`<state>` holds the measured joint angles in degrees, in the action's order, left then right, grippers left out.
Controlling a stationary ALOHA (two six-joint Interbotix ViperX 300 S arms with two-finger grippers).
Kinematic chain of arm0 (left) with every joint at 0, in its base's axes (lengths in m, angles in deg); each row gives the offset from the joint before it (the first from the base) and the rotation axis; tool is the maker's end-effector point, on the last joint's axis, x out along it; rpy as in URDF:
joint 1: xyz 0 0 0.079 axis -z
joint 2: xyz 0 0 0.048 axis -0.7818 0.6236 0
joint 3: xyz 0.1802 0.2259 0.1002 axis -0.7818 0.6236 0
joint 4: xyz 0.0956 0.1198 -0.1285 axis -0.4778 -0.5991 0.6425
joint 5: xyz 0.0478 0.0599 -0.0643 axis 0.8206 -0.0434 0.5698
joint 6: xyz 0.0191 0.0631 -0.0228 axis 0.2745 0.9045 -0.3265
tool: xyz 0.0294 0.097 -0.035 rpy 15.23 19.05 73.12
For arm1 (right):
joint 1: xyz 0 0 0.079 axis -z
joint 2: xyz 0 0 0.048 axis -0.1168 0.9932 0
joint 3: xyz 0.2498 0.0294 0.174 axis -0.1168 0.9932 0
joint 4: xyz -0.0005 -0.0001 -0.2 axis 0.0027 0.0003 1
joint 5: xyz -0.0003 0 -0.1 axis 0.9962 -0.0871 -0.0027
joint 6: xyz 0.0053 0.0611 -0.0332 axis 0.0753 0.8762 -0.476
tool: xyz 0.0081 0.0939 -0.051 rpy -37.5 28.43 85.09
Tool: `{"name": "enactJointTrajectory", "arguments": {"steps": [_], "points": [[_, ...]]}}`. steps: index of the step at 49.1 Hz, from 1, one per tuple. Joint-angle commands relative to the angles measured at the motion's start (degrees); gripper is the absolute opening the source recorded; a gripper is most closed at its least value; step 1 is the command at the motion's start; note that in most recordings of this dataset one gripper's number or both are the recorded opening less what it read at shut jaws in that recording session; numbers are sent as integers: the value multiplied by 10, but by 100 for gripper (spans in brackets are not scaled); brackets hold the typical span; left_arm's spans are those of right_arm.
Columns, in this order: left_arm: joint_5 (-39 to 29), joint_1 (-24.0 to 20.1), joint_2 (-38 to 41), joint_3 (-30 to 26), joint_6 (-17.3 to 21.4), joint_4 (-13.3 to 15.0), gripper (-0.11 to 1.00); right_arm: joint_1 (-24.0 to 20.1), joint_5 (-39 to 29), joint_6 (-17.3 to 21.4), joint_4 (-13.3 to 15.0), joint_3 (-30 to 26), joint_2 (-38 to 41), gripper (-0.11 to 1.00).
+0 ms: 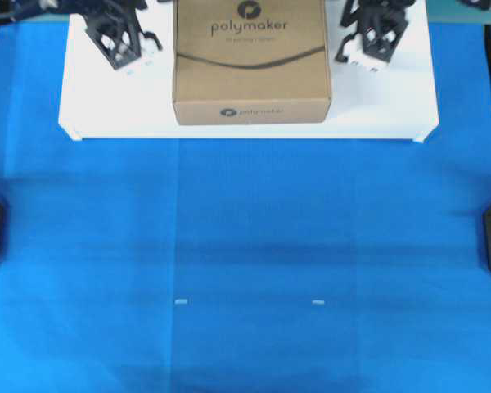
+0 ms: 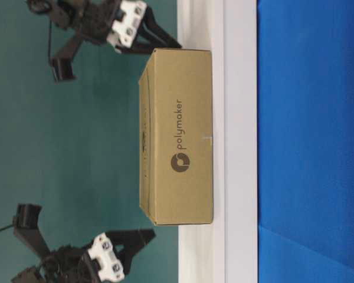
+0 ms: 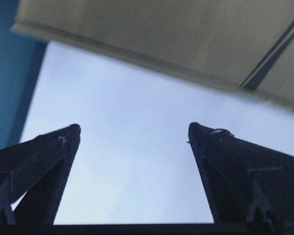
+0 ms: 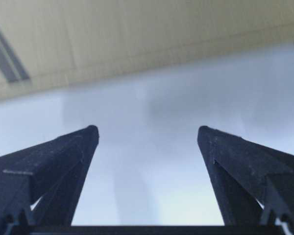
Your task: Place the cardboard box on the stand after clamping it between your arms.
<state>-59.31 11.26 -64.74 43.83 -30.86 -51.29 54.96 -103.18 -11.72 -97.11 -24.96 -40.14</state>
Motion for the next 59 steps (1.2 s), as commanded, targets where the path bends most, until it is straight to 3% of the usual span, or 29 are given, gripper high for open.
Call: {"name": "enactJointTrajectory", "arguments": {"steps": [1, 10, 19, 30, 39, 59], "points": [[-11, -7, -27, 3, 8, 1, 87, 13, 1, 9, -4, 11, -46, 96], [-22, -4, -92, 33, -8, 1, 87, 11, 4, 53, -8, 55, -134, 96], [2, 27, -180, 87, -50, 2, 87, -13, 33, 106, -17, 108, -230, 96], [72, 109, -277, 163, -105, 2, 87, -81, 120, 185, -18, 193, -344, 96], [102, 144, -364, 207, -134, 2, 87, -139, 178, 257, -18, 255, -431, 96], [104, 255, -509, 270, -173, 2, 87, -288, 199, 324, -18, 365, -625, 96]]}}
